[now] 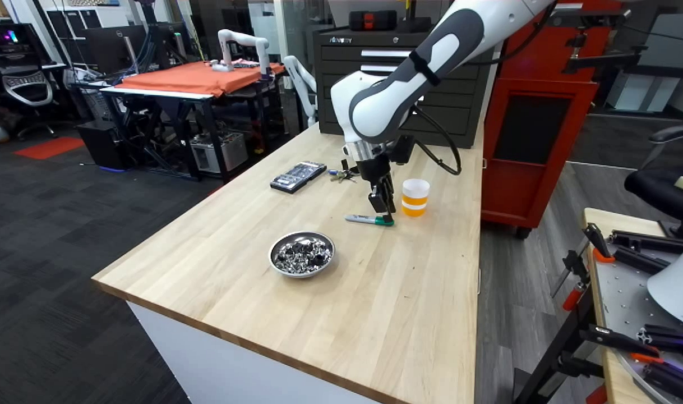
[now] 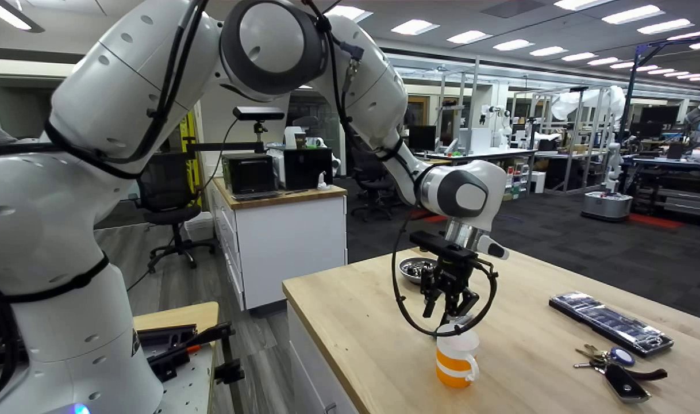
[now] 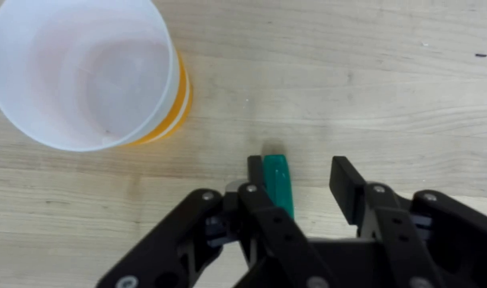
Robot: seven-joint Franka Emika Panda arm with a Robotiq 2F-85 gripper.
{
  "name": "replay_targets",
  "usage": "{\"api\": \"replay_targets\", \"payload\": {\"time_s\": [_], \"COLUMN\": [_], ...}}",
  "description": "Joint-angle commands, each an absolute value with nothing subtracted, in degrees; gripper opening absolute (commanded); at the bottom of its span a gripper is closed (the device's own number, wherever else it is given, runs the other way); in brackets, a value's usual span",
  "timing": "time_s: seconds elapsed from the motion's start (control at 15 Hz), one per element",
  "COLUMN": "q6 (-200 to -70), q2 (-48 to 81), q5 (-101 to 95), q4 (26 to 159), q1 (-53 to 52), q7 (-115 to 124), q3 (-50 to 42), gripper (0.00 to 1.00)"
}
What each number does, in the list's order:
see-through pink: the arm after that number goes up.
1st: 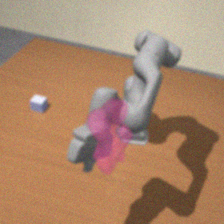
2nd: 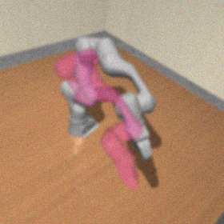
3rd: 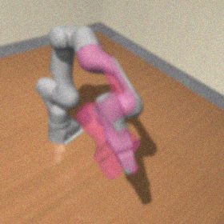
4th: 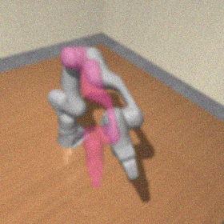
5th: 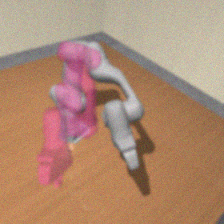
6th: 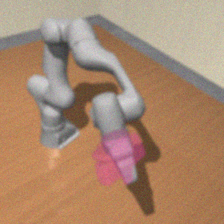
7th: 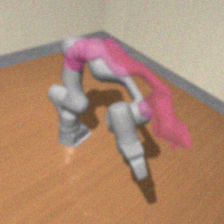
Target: Put the marker on the table
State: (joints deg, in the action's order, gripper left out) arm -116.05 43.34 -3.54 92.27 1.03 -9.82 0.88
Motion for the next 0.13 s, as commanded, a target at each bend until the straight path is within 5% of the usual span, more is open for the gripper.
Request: {"api": "replay_targets", "payload": {"time_s": [0.0,0.07], "q6": [-115.9,-115.9], "q2": [43.4,43.4], "q5": [-3.6,-3.6], "q4": [92.1,92.1], "q1": [1.1,1.1], "q7": [-9.7,-9.7], "q3": [1.0,1.0], "gripper": [0.48,0.48]}}
